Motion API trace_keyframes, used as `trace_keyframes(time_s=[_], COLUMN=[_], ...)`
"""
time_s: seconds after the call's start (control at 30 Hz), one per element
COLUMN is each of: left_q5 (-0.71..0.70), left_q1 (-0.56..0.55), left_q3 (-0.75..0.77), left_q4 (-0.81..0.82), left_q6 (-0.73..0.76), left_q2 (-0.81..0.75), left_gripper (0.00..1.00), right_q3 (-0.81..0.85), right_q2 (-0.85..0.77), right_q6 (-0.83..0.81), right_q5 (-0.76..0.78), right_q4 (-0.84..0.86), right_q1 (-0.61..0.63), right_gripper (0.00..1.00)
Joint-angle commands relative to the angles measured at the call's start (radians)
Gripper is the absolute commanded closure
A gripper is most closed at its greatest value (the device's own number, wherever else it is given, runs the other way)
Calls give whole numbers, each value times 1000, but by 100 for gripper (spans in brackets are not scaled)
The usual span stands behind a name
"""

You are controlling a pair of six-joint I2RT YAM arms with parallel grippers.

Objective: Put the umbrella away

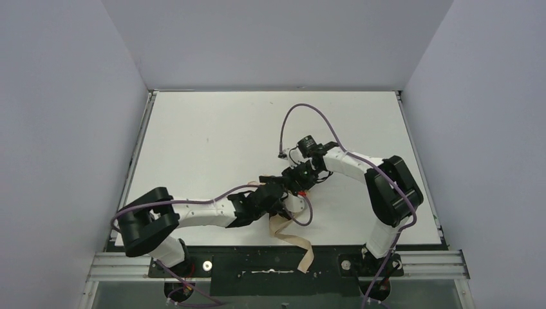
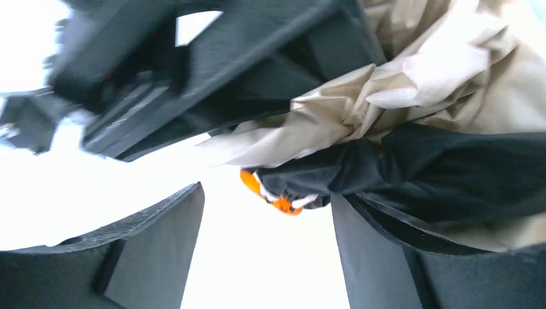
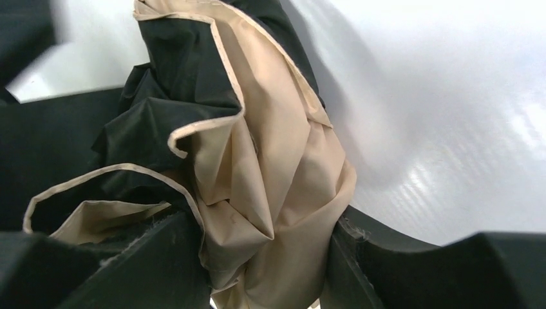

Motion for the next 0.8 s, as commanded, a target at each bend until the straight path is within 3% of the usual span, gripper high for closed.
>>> trace_keyframes(time_s=[0.0, 0.33, 0.53, 0.67, 0.77], left_q5=[46, 159, 271, 284, 293], left_q1=[-13, 10, 240, 378, 447], left_q3=[-4, -75, -90, -78, -65], left_q4=[-26, -220, -201, -147, -118], left_q6=[-126, -320, -519, -608, -624], left_q2=[-147, -522, -659, -666, -639], left_gripper=[29, 28, 29, 14, 9], right_q3=[-46, -86, -141, -236, -312], right_q2=[-41, -106, -111, -146, -184], right_q6=[-15, -182, -339, -451, -543], right_q5=[224, 360, 483, 487, 489], right_q4=[153, 243, 285, 361, 431], right_q1=[-8, 25, 111, 171, 217], right_gripper=[72, 74, 76, 78, 81])
